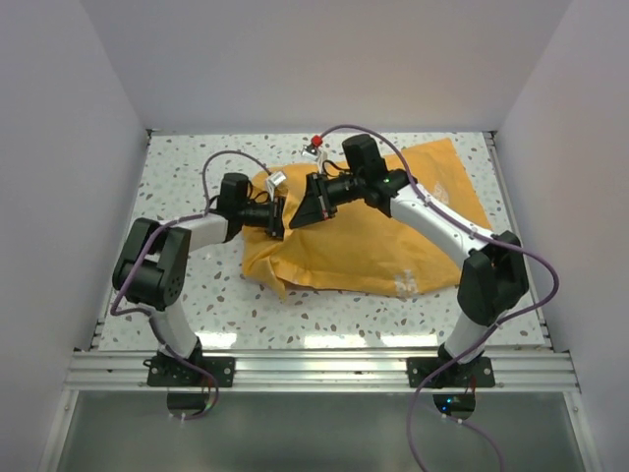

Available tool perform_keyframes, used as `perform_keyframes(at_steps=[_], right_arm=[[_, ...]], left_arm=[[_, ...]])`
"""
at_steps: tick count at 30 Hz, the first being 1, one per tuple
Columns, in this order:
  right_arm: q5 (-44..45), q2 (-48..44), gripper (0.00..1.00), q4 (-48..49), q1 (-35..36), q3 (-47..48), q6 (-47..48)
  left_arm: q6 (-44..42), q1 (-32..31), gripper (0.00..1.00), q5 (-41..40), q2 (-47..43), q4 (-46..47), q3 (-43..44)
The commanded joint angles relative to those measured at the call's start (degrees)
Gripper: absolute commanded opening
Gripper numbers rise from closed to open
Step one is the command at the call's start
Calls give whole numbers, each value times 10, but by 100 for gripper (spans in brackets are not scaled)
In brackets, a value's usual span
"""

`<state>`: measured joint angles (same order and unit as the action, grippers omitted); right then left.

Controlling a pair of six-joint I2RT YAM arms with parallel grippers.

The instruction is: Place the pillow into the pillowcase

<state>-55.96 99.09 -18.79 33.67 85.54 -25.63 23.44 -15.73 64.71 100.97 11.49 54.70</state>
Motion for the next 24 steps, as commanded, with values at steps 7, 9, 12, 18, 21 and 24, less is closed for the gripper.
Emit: perform_keyframes(at_steps=[7, 9, 12, 18, 21, 24], right_arm=[[44, 35, 0, 39, 13, -13, 18], [65, 74, 0, 32, 37, 3, 29], [91, 160, 0, 28, 72, 73, 31], [160, 329, 0, 30, 98, 240, -24], [178, 336, 10, 18, 83, 303, 7], [143, 269, 58, -17, 45, 280, 37]], left_arm=[[-208, 178, 80, 16, -179, -227, -9], [-355, 208, 88, 15, -197, -407, 26], [-436, 270, 89, 0, -195, -538, 84], [-385, 348, 94, -66, -165, -490, 75], [-386, 348, 95, -96, -141, -485, 90], [-434, 347, 100, -104, -137, -500, 118]])
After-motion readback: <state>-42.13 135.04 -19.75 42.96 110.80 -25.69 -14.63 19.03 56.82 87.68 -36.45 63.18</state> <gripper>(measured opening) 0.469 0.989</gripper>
